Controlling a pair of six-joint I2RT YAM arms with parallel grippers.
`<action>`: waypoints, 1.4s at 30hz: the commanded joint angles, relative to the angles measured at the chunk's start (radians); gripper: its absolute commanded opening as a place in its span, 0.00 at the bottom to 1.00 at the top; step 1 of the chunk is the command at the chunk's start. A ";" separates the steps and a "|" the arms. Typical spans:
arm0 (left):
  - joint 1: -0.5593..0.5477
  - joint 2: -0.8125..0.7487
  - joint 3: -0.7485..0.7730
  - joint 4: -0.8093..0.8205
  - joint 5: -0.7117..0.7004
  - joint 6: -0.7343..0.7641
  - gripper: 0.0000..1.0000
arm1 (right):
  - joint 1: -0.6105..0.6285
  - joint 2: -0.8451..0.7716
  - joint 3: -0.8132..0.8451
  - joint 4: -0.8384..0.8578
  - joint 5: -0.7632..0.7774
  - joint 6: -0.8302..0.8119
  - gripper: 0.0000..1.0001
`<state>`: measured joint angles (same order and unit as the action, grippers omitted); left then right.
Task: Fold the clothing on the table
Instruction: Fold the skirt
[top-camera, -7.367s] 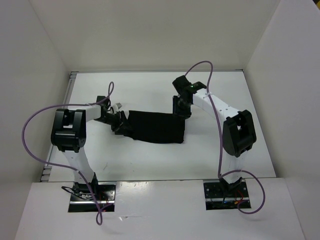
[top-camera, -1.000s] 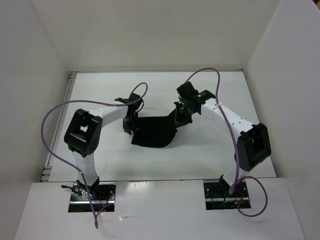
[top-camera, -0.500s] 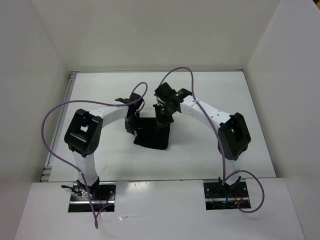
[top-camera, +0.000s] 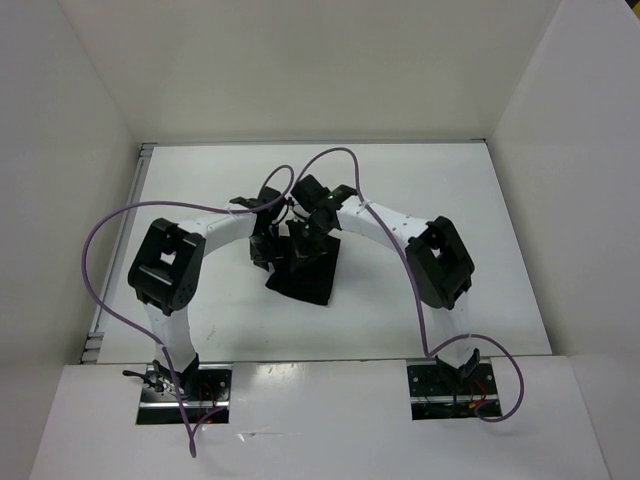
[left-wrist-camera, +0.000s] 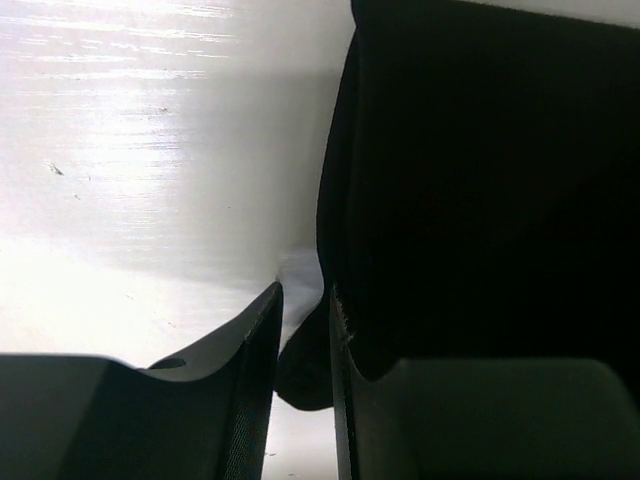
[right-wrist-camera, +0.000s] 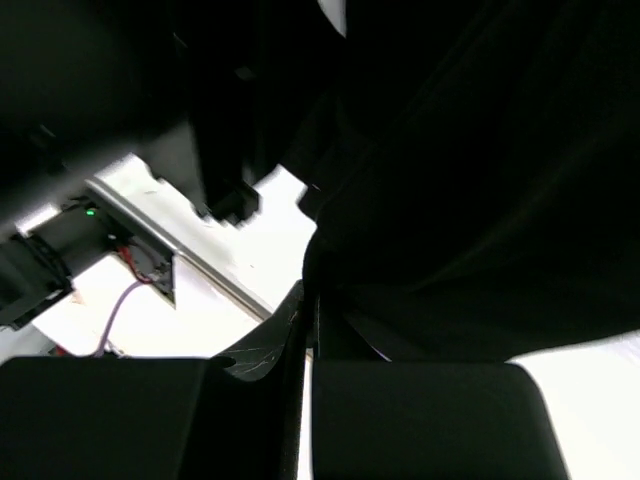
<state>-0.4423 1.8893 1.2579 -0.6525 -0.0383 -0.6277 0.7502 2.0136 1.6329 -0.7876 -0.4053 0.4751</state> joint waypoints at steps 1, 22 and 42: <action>-0.006 -0.035 -0.009 0.001 0.015 -0.012 0.33 | 0.005 0.020 0.059 0.099 -0.087 0.017 0.00; 0.039 -0.104 -0.041 0.028 0.137 -0.003 0.33 | -0.005 0.134 0.005 0.315 -0.263 0.120 0.00; 0.129 -0.352 0.144 -0.089 0.395 0.180 0.35 | -0.267 -0.243 -0.189 0.441 -0.273 0.128 0.35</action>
<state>-0.2848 1.5272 1.4555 -0.7300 0.1665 -0.5125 0.5350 1.8942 1.4605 -0.3172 -0.7300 0.6323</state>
